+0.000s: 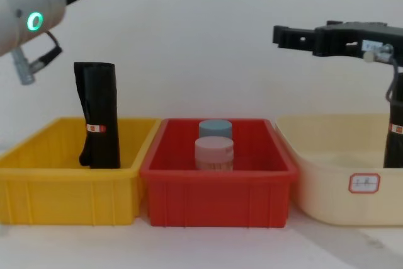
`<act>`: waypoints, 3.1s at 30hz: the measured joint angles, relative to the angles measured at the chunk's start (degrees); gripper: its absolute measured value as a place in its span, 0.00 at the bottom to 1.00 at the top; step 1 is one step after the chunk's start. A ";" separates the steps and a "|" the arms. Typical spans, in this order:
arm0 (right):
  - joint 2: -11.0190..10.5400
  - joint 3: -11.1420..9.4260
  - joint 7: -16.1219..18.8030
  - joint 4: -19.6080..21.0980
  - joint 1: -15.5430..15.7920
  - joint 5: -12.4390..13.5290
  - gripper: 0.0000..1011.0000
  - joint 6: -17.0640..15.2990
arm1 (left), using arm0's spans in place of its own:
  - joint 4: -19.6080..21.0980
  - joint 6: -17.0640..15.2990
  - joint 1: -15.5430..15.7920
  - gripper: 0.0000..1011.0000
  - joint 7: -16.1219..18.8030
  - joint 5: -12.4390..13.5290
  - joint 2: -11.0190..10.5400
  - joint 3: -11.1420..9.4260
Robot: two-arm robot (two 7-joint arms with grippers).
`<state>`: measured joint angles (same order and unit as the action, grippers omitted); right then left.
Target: Pick up the garbage bag with the one hand and transfer it to the other hand.
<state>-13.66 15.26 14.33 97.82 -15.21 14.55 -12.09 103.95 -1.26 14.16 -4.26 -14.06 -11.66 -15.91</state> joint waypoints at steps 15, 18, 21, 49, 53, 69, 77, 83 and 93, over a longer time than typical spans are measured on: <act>-0.03 5.44 3.26 -2.05 -1.28 -0.01 0.99 -1.04 | 2.73 0.00 -2.24 0.99 2.46 1.18 -0.97 3.13; -0.14 6.73 3.88 -2.50 -1.53 -0.22 0.99 -1.35 | 3.00 0.00 -2.45 0.99 2.70 1.29 -1.06 3.44; -0.31 7.80 4.55 -2.98 -1.84 -0.49 0.99 -1.82 | 3.21 0.00 -2.62 0.99 2.91 1.40 -1.15 3.69; 0.59 11.98 6.54 -12.56 -7.21 -0.33 0.99 -4.01 | 3.88 -0.09 -3.17 0.99 3.48 1.68 -1.38 4.46; 0.92 11.97 6.43 -14.16 -7.82 -0.22 0.99 -3.41 | 3.91 -0.08 -3.19 0.99 3.51 1.69 -1.40 4.49; 2.10 12.50 6.30 -18.85 -9.55 -0.78 0.99 -2.32 | 3.95 -0.08 -3.23 0.99 3.54 1.69 -1.40 4.53; 2.63 12.67 6.26 -20.59 -10.41 -1.54 0.99 -2.28 | 3.95 -0.08 -3.23 0.99 3.54 1.68 -1.40 4.54; 2.97 12.77 6.25 -21.67 -10.92 -2.02 0.99 -2.35 | 3.95 -0.08 -3.23 0.99 3.53 1.69 -1.40 4.53; 3.50 13.26 6.25 -23.29 -11.70 -3.35 0.89 -2.75 | 3.95 -0.08 -3.23 0.99 3.53 1.68 -1.40 4.53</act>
<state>-10.16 28.52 20.57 74.53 -26.91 11.21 -14.85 107.90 -1.34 10.93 -0.73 -12.37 -13.06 -11.38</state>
